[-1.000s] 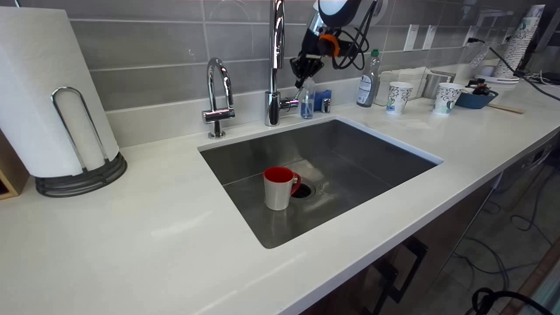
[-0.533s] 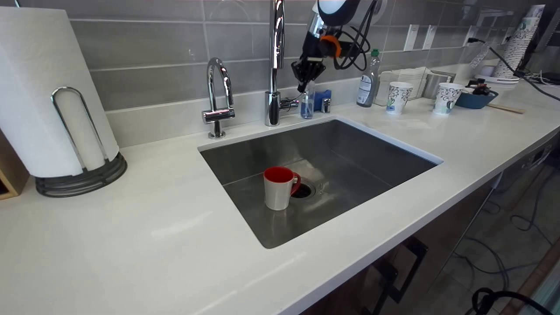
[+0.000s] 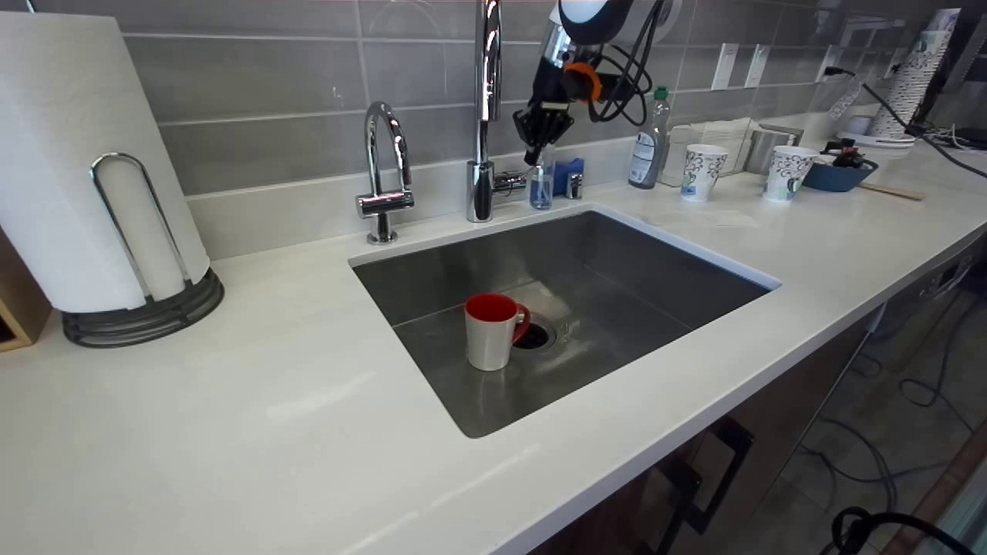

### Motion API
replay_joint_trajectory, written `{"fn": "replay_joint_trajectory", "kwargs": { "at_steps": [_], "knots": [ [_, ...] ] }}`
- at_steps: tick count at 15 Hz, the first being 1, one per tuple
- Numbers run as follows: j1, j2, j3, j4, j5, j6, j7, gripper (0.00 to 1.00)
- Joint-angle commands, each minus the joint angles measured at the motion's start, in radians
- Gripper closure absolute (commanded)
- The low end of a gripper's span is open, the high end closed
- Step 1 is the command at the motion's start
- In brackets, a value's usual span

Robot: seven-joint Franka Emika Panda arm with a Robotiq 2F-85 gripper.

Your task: Open the faucet on the right then close it.

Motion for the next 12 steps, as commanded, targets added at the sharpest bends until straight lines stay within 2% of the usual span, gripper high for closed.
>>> {"fn": "replay_joint_trajectory", "kwargs": {
  "at_steps": [1,12],
  "knots": [
    [-0.001,-0.004,0.025,0.015,0.046,-0.025,-0.035,1.0],
    [0.022,0.008,-0.022,0.038,0.006,-0.104,0.028,1.0]
  ]
}}
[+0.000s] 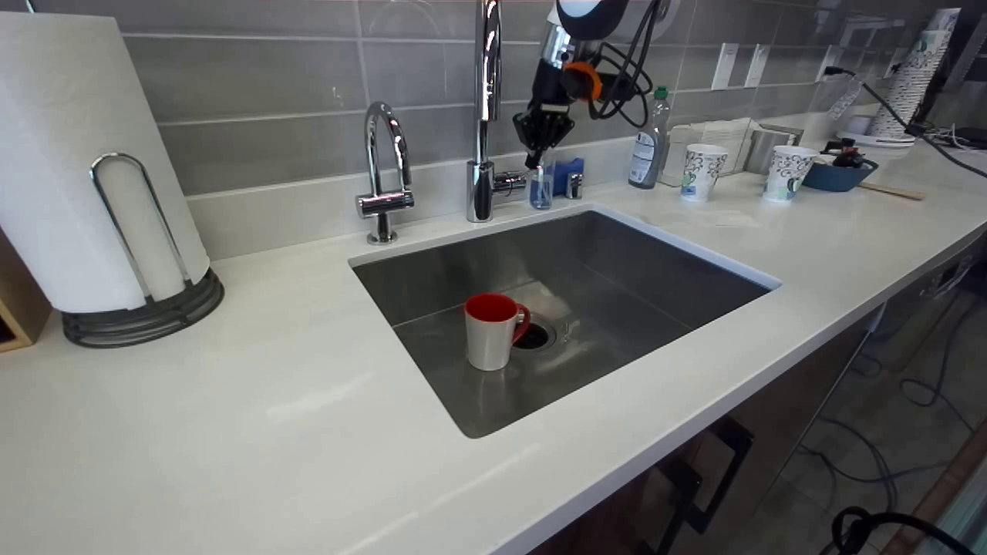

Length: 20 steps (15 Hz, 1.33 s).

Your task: Open the faucet on the right then close it.

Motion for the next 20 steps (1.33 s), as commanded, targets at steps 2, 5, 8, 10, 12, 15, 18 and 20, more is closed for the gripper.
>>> {"fn": "replay_joint_trajectory", "kwargs": {
  "at_steps": [2,5,8,10,12,15,18,20],
  "knots": [
    [0.026,0.012,-0.033,0.036,-0.017,-0.039,0.037,1.0],
    [0.033,0.014,-0.044,0.039,-0.023,-0.044,0.046,1.0],
    [0.038,0.017,-0.054,0.041,-0.03,-0.037,0.052,1.0],
    [0.039,0.019,-0.06,0.042,-0.034,-0.036,0.055,1.0],
    [0.039,0.019,-0.063,0.041,-0.034,-0.036,0.053,1.0],
    [0.026,0.012,-0.044,0.034,-0.009,-0.035,0.02,1.0],
    [0.011,-0.004,-0.014,0.026,0.026,-0.014,-0.019,1.0],
    [0.009,-0.004,-0.011,0.028,0.027,0.005,-0.023,1.0]
  ]
}}
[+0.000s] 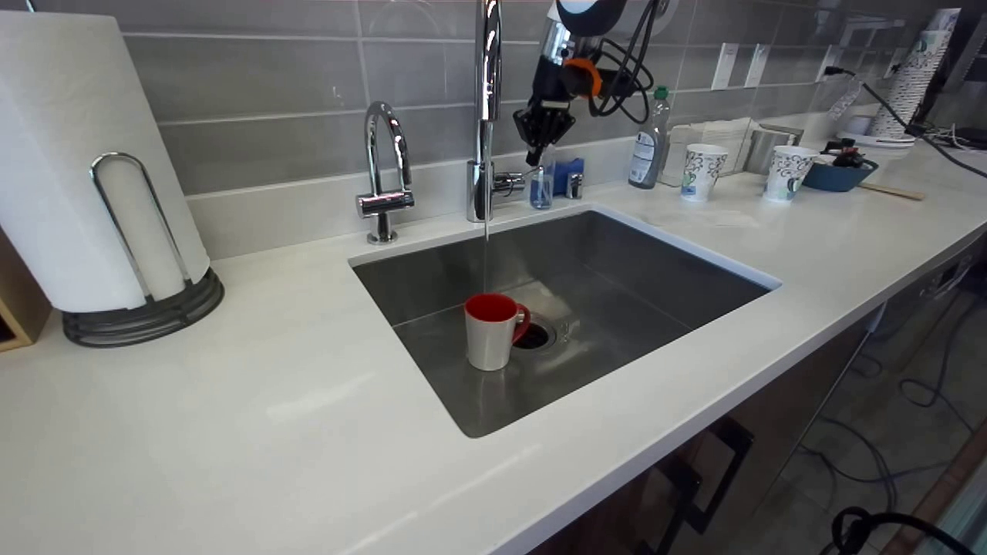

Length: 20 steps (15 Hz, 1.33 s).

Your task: Open the faucet on the right then close it.

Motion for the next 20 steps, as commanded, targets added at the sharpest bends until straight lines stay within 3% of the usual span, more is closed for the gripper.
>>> {"fn": "replay_joint_trajectory", "kwargs": {
  "at_steps": [1,12,20],
  "knots": [
    [-0.006,0.001,0.005,0.019,0.012,0.035,-0.021,1.0],
    [0.023,0.022,-0.074,0.023,-0.117,0.033,0.015,1.0],
    [0.009,0.035,-0.036,0.024,-0.09,0.003,-0.021,1.0]
  ]
}}
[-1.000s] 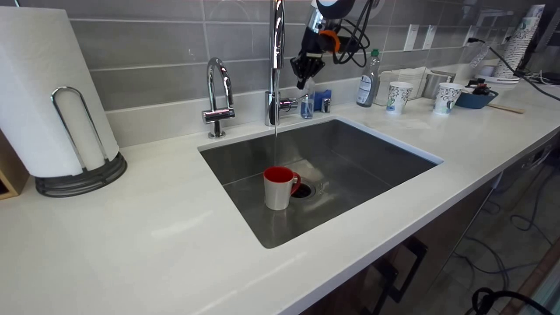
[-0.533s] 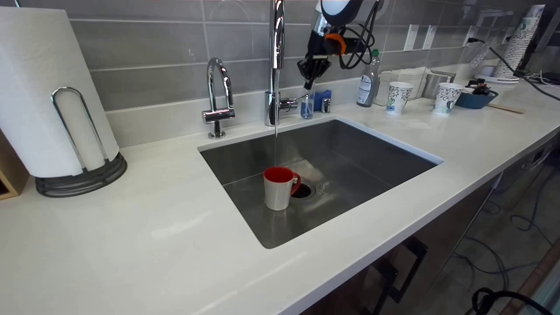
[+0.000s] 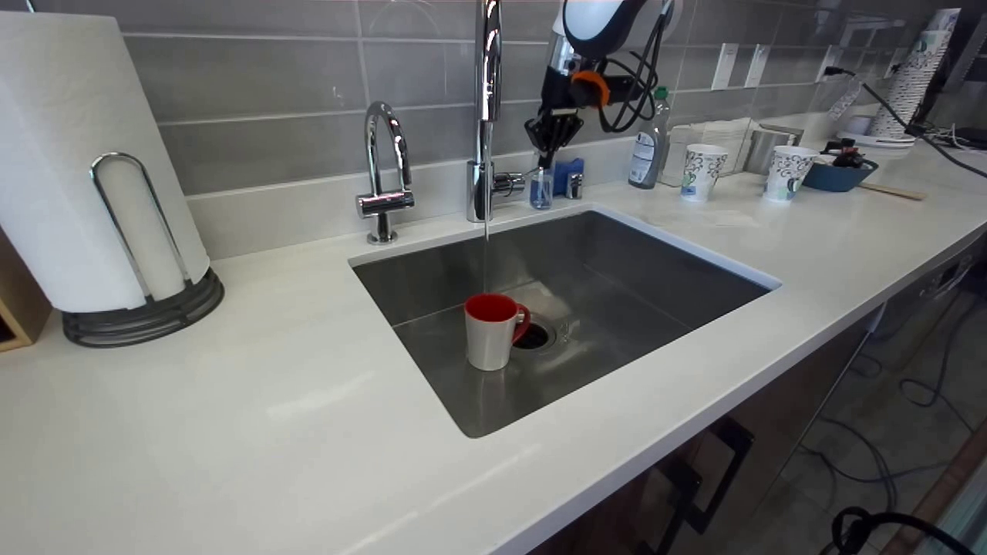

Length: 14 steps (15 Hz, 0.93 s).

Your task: Open the faucet on the right then close it.

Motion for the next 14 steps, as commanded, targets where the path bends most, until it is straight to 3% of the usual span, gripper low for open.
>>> {"fn": "replay_joint_trajectory", "kwargs": {
  "at_steps": [1,14],
  "knots": [
    [-0.001,0.007,0.02,0.015,0.017,-0.027,-0.024,1.0],
    [-0.05,-0.003,0.095,0.012,0.137,-0.025,-0.132,1.0]
  ]
}}
